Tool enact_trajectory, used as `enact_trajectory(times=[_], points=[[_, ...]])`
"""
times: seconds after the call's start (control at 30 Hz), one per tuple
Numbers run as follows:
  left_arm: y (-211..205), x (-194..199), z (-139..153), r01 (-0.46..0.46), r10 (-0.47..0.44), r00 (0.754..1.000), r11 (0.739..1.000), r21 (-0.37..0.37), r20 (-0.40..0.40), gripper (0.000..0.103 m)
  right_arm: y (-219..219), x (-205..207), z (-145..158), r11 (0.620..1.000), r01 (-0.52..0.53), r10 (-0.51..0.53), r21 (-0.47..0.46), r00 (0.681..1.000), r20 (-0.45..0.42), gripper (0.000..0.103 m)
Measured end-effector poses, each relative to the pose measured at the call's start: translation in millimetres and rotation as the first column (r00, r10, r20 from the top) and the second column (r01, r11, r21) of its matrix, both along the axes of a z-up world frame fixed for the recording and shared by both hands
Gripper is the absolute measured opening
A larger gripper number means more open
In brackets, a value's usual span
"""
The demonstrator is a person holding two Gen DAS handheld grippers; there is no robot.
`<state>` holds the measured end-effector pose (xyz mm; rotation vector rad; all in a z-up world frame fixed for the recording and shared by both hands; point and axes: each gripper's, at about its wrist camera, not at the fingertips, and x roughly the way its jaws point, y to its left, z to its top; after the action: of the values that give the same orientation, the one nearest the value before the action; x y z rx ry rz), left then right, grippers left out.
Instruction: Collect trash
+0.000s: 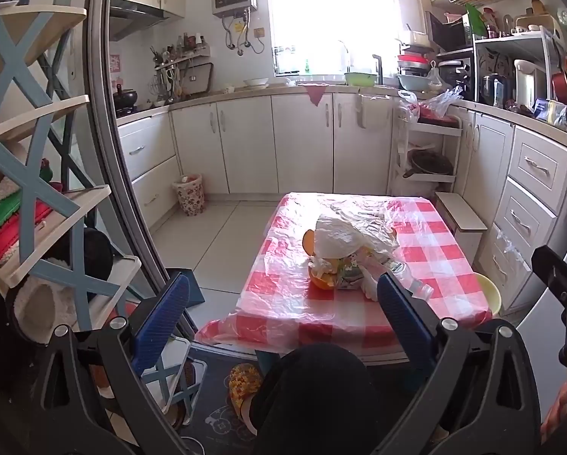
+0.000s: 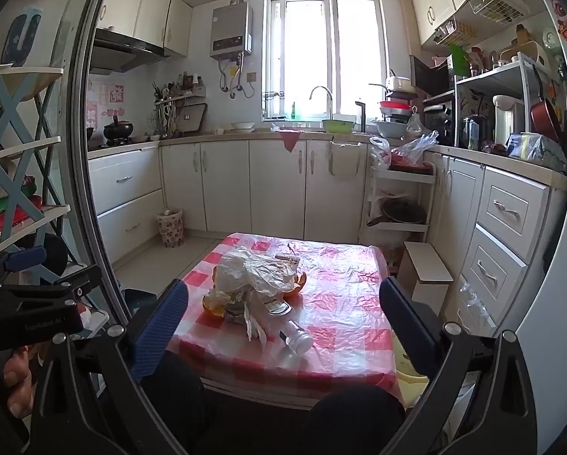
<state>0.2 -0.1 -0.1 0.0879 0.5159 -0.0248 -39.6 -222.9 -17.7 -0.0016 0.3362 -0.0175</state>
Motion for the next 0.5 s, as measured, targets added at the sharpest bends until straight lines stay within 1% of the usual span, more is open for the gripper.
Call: enact_trajectory(times=[0.1,0.13,0.5], points=[[0.1,0.5,0.3,-0.001,0.001,1.000,1.000,0.003,-0.008,0.095,0.7,-1.3,1.0,1.000,0.000,0.000,0.000,1.000,-0.002,0.097],[-3.0,-1.7,1.4,-0.001,0.001,1.000,1.000,0.013,0.002,0.095,0.1,-1.4,0.4,1.000,0.000,0.000,-0.001,1.000,-0.002,0.097],[2.6,1.6,-0.4,0.000,0.000,1.000,1.000,-0.005,0.002,0.095,0.5,0.1,-0.4,1.000,0.001,-0.001,-0.002,1.000,-0.007,0.097]])
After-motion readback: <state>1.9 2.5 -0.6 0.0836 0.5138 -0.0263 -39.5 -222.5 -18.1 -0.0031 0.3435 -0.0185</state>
